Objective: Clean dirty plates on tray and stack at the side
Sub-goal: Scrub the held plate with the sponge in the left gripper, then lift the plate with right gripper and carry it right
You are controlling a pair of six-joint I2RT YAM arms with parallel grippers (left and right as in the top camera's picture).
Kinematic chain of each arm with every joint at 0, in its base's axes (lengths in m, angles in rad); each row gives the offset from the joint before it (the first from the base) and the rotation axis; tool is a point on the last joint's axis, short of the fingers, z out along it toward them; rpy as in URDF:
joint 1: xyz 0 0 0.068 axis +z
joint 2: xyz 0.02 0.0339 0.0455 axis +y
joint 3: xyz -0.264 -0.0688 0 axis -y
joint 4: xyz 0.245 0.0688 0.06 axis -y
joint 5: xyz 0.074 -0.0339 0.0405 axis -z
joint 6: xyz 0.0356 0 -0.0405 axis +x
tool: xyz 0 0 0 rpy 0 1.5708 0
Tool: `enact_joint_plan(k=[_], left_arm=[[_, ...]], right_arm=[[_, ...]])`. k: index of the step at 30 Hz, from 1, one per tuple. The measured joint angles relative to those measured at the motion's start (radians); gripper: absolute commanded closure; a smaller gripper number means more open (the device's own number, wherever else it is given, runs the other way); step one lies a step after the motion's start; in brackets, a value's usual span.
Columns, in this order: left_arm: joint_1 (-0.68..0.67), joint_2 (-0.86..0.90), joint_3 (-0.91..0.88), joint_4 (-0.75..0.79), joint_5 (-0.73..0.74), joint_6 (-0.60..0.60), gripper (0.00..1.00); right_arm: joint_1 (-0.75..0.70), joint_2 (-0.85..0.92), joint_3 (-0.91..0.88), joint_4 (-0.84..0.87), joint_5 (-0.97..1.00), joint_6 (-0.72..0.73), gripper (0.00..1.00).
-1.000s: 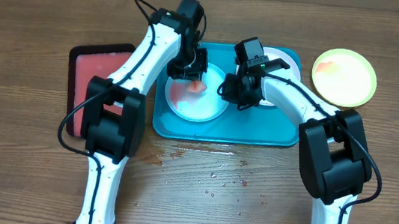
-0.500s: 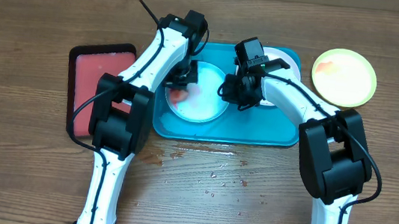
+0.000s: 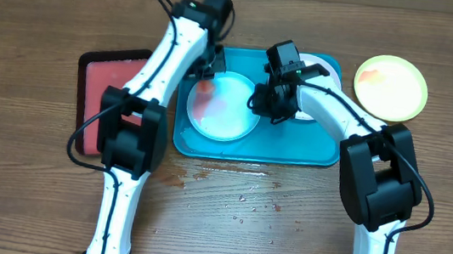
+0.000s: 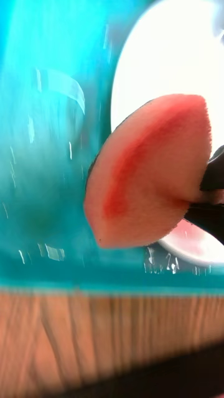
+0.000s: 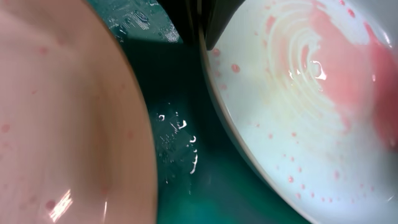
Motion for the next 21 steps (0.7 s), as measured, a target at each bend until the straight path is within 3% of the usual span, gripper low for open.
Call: enact_joint_plan(k=[6, 15, 21], left_arm=[[0.073, -0.014, 0.038, -0.016, 0.206, 0.044, 0.96], [0.213, -0.014, 0.037, -0.039, 0.252, 0.054, 0.96], [0.241, -0.014, 0.037, -0.035, 0.266, 0.076, 0.96]], right_arm=[[0.000, 0.000, 0.134, -0.130, 0.072, -0.051, 0.96], [0.019, 0.001, 0.449, -0.392, 0.452, -0.127, 0.96], [0.064, 0.001, 0.538, -0.455, 0.726, -0.230, 0.96]])
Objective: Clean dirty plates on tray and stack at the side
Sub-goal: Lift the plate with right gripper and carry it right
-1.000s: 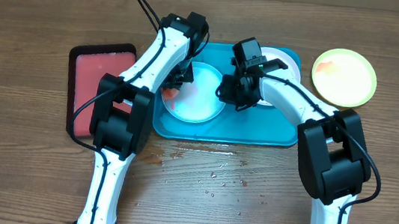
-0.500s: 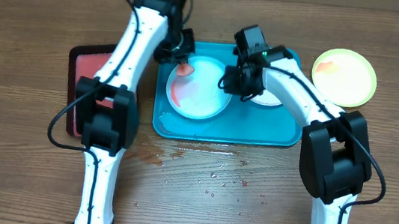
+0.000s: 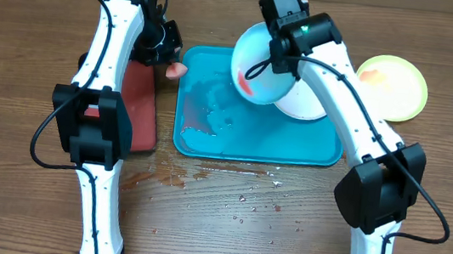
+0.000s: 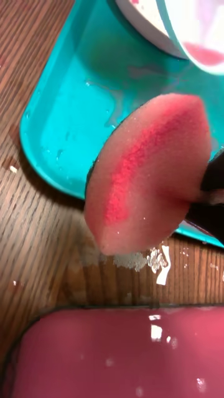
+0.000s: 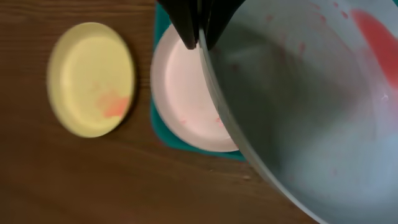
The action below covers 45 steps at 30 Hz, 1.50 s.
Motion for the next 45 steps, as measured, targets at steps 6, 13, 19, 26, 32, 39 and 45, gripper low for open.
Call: enact_joint_plan(k=[6, 13, 19, 26, 32, 39, 45], left_arm=[[-0.026, 0.000, 0.000, 0.009, 0.018, 0.024, 0.96], [-0.059, 0.000, 0.000, 0.025, 0.024, 0.031, 0.96], [-0.078, 0.000, 0.000, 0.027, 0.027, 0.031, 0.96], [-0.078, 0.000, 0.000, 0.027, 0.027, 0.031, 0.96], [-0.078, 0.000, 0.000, 0.027, 0.027, 0.031, 0.96], [-0.078, 0.000, 0.000, 0.025, 0.027, 0.031, 0.96], [-0.078, 0.000, 0.000, 0.014, 0.027, 0.031, 0.96]], right_arm=[[0.088, 0.000, 0.006, -0.005, 0.282, -0.084, 0.96], [0.197, 0.000, 0.006, 0.009, 0.494, -0.160, 0.96], [0.234, 0.000, 0.006, 0.022, 0.549, -0.181, 0.96], [0.229, 0.000, 0.006, 0.022, 0.570, -0.185, 0.96], [0.230, 0.000, 0.006, 0.023, 0.574, -0.183, 0.96], [0.199, 0.000, 0.004, 0.084, 0.298, -0.173, 0.96], [0.119, 0.000, 0.000, 0.074, 0.204, -0.152, 0.96]])
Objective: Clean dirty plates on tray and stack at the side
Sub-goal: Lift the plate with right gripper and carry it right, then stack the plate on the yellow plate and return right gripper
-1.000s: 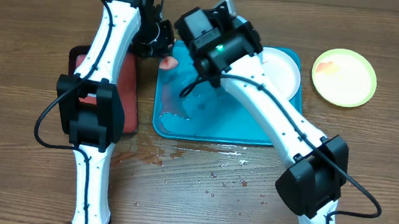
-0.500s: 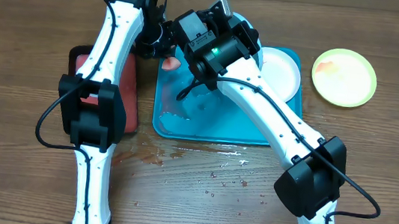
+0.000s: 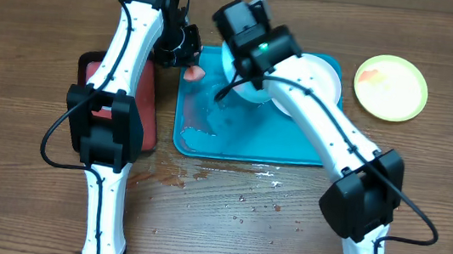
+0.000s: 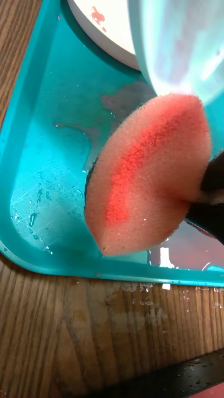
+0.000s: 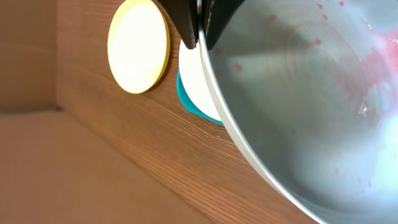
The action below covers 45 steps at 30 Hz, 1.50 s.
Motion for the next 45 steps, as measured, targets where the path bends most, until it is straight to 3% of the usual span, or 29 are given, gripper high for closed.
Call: enact_joint_plan(k=[5, 15, 21, 28, 30, 34, 36, 39, 45], left_arm=[[0.000, 0.000, 0.000, 0.000, 0.000, 0.000, 0.96], [0.000, 0.000, 0.000, 0.000, 0.000, 0.000, 0.96], [0.000, 0.000, 0.000, 0.008, 0.000, 0.000, 0.96], [0.000, 0.000, 0.000, 0.009, 0.000, 0.000, 0.96], [0.000, 0.000, 0.000, 0.009, 0.000, 0.000, 0.96], [0.000, 0.000, 0.000, 0.008, 0.000, 0.000, 0.96], [0.000, 0.000, 0.000, 0.009, 0.000, 0.000, 0.96], [0.000, 0.000, 0.000, 0.008, 0.000, 0.000, 0.96], [0.000, 0.000, 0.000, 0.008, 0.000, 0.000, 0.96]], right_arm=[[-0.178, 0.000, 0.000, 0.017, -0.143, 0.068, 0.96], [-0.848, -0.002, -0.034, 0.027, -0.811, 0.139, 0.96], [-1.061, -0.002, -0.151, 0.087, -0.967, 0.216, 0.96], [-1.065, -0.002, -0.241, 0.170, -0.996, 0.246, 0.95], [-1.050, -0.002, -0.263, 0.180, -0.978, 0.257, 0.89], [-1.017, -0.002, -0.276, 0.185, -0.938, 0.261, 0.89], [-1.004, -0.003, -0.276, 0.186, -0.930, 0.264, 0.80], [-0.985, -0.003, -0.276, 0.180, -0.933, 0.264, 0.80], [-0.938, -0.003, -0.276, 0.102, -1.073, 0.264, 0.78]])
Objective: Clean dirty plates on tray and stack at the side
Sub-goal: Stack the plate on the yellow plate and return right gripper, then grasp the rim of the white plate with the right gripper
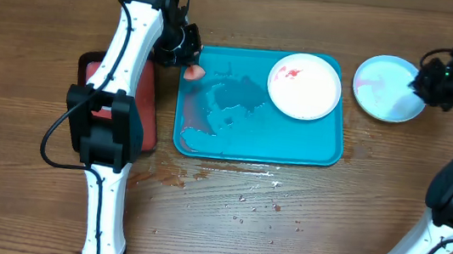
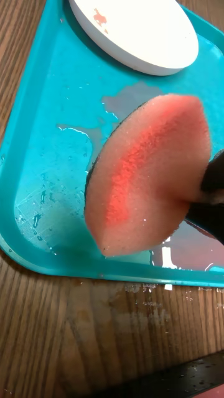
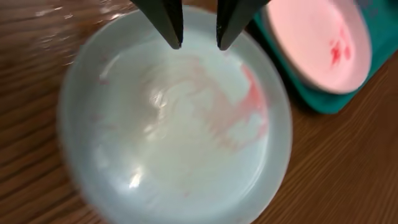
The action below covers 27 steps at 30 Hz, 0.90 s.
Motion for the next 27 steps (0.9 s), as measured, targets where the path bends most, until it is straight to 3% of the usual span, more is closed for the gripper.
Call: enact_joint_plan(k=[8, 13, 22, 27], left_arm=[[0.000, 0.000, 0.000, 0.000, 0.000, 0.000, 0.96], [0.000, 0.000, 0.000, -0.002, 0.000, 0.000, 0.96], [0.000, 0.000, 0.000, -0.008, 0.000, 0.000, 0.96], [0.000, 0.000, 0.000, -0.008, 0.000, 0.000, 0.96]], right_arm=[[0.201, -0.001, -0.017, -0.075, -0.050, 0.007, 0.70], [0.356, -0.001, -0.103, -0.026, 0.062, 0.142, 0.70], [0.452, -0.001, -0.146, -0.006, 0.236, 0.319, 0.69], [0.467, -0.001, -0.146, -0.038, 0.279, 0.377, 0.79]])
